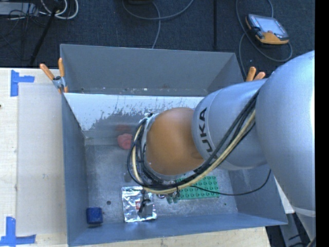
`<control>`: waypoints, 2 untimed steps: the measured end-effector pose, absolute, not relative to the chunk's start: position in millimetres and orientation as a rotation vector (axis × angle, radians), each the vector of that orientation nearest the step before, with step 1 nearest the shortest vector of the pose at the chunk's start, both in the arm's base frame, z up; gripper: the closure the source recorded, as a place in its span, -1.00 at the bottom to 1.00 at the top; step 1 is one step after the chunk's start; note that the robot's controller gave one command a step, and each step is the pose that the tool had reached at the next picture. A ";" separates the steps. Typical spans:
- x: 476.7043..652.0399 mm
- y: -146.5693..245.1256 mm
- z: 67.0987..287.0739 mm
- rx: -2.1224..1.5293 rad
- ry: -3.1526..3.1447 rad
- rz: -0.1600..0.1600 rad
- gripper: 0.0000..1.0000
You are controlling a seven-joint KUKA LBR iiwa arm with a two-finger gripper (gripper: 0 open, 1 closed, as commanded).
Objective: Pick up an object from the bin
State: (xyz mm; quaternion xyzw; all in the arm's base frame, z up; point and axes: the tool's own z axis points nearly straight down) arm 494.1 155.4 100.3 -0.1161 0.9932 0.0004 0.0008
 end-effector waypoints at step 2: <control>496.1 156.8 68.3 -0.362 3.124 0.000 -1.00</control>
Offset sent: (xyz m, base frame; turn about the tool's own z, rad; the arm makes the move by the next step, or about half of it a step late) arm -0.0075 -0.0136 -0.0003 0.0963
